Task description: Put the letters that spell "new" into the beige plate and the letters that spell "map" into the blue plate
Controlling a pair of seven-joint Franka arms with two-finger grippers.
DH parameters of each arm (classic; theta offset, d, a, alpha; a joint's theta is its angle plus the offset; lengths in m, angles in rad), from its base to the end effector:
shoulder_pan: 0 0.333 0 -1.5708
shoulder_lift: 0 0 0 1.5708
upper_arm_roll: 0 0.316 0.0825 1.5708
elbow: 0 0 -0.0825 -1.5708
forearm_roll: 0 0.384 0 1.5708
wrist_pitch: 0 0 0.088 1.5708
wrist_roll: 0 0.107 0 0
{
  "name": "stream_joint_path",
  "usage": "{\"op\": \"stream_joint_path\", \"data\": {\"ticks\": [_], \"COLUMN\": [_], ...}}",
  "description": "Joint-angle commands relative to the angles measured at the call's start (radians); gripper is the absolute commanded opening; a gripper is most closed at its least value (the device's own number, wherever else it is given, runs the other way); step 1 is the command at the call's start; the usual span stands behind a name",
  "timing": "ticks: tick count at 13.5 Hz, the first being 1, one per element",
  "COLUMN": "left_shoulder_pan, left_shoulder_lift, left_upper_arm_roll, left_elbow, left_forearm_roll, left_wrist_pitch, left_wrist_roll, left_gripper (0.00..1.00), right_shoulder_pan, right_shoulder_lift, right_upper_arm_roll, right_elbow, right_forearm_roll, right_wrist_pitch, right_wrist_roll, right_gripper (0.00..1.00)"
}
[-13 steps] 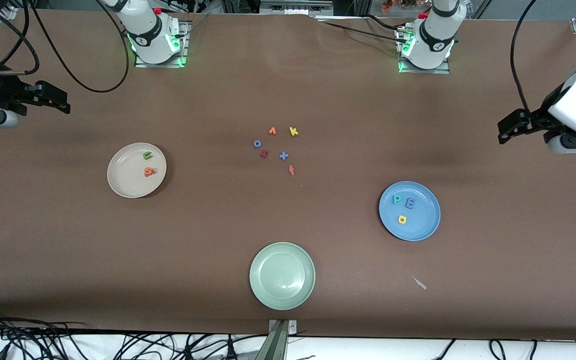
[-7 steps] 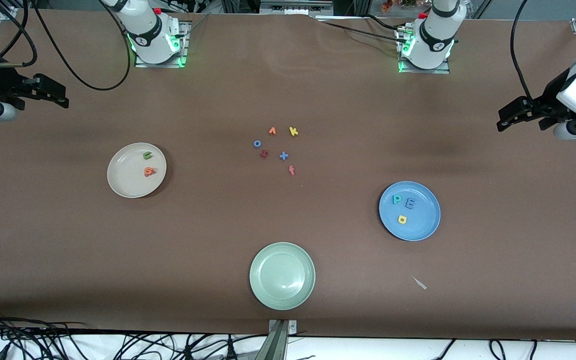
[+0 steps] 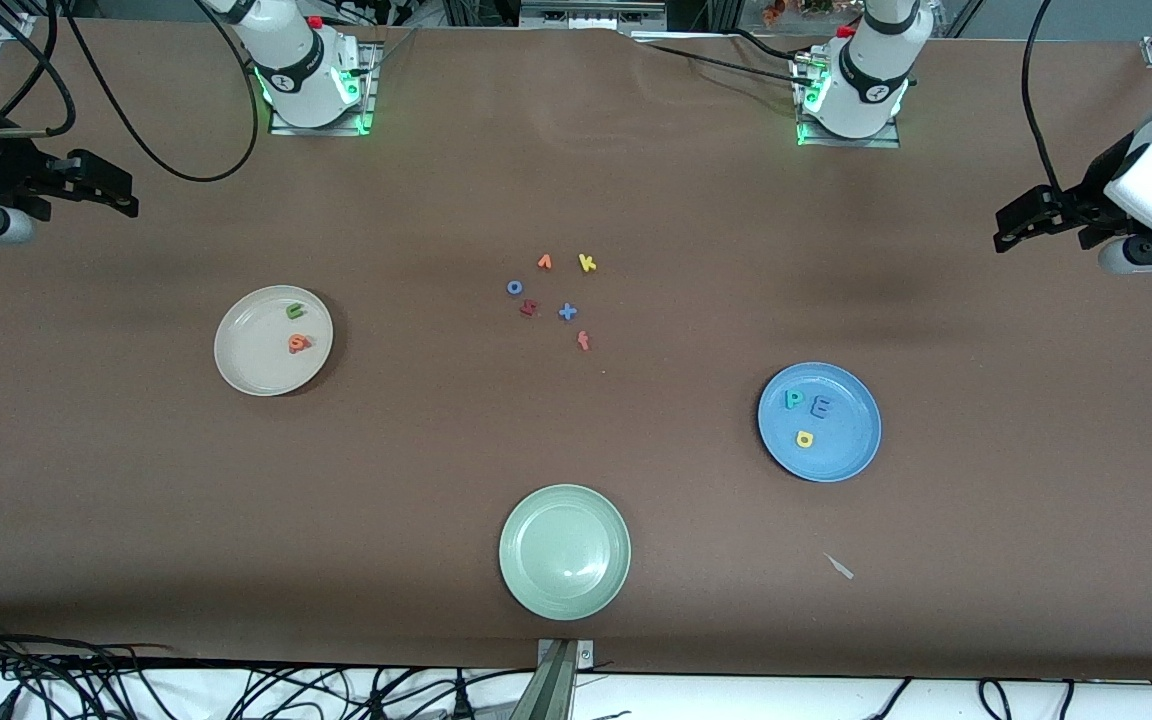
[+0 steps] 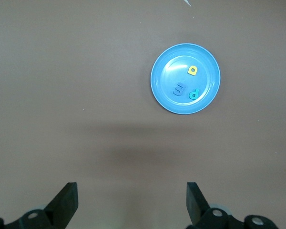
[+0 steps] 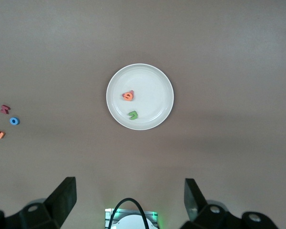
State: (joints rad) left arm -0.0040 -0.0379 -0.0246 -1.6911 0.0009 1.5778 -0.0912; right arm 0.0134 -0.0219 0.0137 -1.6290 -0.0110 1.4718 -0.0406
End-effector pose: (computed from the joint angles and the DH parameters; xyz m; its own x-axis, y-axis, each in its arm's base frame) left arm 0.5394 -0.0156 0.5892 0.9952 0.0627 -0.0749 0.0622 -0.9980 -0.0087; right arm 0.5349 0.0133 0.6014 0.9886 0.0663 -0.1352 0.0677 -0.9977 0.0058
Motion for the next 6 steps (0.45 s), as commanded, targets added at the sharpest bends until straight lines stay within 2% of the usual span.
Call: {"op": "stream_joint_path", "data": {"ticks": [1, 6], "left_shoulder_pan": [-0.007, -0.01], "left_shoulder_lift": [0.032, 0.035], "left_upper_arm_roll": [0.002, 0.002], "left_elbow": [0.051, 0.059], "left_forearm_roll": [0.027, 0.025], "left_wrist_pitch": [-0.03, -0.03], "left_wrist_roll": [-0.004, -0.004], "left_gripper": [1.0, 1.0], "right_shoulder_pan": [-0.015, -0.015], "right_shoulder_lift": [-0.012, -0.012], "right_upper_arm_roll": [0.017, 0.017], "right_elbow": [-0.011, -0.012], "right_forearm_roll": [-0.012, -0.015], "right_wrist_pitch": [-0.005, -0.005], "right_wrist_roll": [0.005, 0.005], "right_gripper": [1.0, 1.0]}}
